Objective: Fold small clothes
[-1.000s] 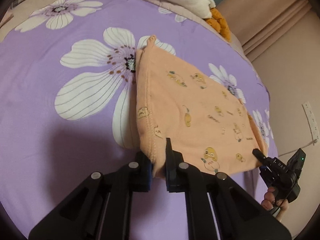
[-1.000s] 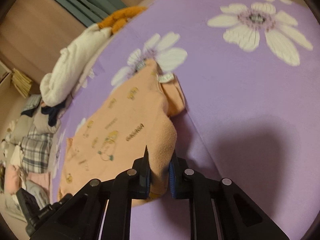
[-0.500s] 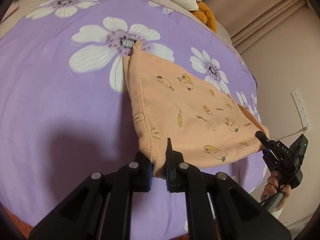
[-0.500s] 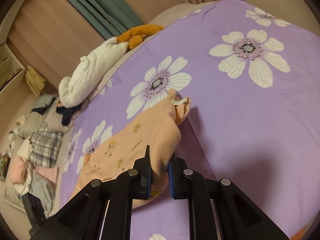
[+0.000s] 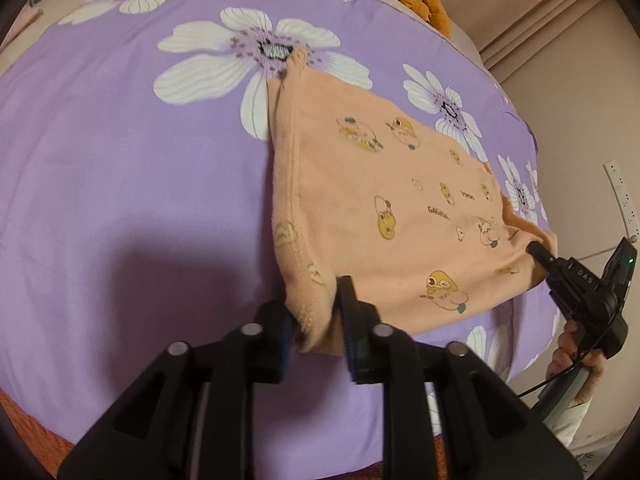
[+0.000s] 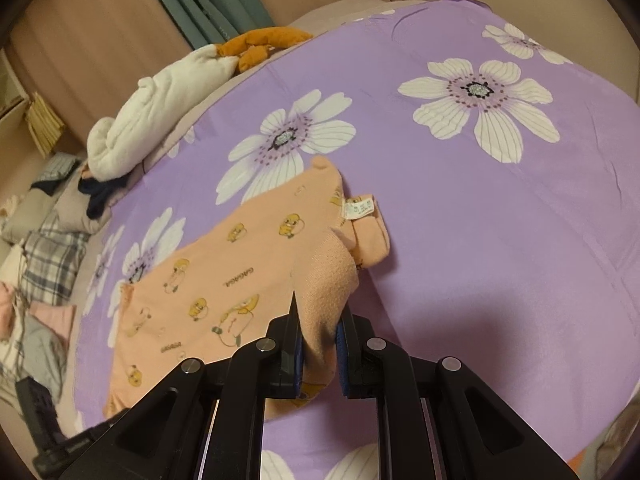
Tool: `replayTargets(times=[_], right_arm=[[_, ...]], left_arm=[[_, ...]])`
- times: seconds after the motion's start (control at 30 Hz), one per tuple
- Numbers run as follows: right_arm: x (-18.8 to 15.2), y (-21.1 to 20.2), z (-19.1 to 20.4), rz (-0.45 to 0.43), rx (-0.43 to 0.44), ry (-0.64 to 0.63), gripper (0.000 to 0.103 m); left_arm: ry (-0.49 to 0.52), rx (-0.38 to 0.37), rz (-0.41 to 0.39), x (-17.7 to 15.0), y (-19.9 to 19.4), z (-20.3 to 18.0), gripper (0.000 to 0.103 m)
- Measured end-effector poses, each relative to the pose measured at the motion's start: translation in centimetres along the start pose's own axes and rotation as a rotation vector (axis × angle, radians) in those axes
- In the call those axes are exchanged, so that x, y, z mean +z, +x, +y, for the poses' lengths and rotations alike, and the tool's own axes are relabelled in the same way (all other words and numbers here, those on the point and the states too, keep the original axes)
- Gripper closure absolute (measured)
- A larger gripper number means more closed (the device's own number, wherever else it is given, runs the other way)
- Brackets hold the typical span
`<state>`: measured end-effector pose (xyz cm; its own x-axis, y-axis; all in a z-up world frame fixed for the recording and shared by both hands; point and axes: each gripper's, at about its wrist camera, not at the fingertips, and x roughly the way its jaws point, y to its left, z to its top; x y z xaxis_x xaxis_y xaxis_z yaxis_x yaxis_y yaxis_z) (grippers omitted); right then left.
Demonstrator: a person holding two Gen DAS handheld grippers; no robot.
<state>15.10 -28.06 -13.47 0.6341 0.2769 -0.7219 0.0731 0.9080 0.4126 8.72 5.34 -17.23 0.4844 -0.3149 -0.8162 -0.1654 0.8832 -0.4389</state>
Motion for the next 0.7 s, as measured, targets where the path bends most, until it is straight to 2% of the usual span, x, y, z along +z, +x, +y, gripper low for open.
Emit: replayTargets(times=[0.03, 0.1, 0.3, 0.47, 0.7], right_arm=[[0.2, -0.2, 0.4, -0.006, 0.004, -0.012, 0.088], [0.8, -0.6, 1.5, -0.027, 0.008, -0.050, 0.088], [1.3, -0.5, 6.6, -0.055, 0.049, -0.207, 0.088], [0.3, 0.1, 10.9, -0.009, 0.174, -0.306, 0.088], [-2.8, 2.3, 14.6, 0.084, 0.218, -0.436, 0.088]], left_arm=[[0.004, 0.011, -0.012, 0.0, -0.4, 0.1, 0.069], [0.005, 0.029, -0.040, 0.3, -1.2, 0.4, 0.064], [-0.011, 0.107, -0.089, 1.0, -3.1, 1.7, 0.063], [-0.035, 0.127, -0.101, 1.0, -3.8, 2.5, 0.062], [-0.056, 0.144, -0.096, 0.8, -4.1, 3.2, 0.062]])
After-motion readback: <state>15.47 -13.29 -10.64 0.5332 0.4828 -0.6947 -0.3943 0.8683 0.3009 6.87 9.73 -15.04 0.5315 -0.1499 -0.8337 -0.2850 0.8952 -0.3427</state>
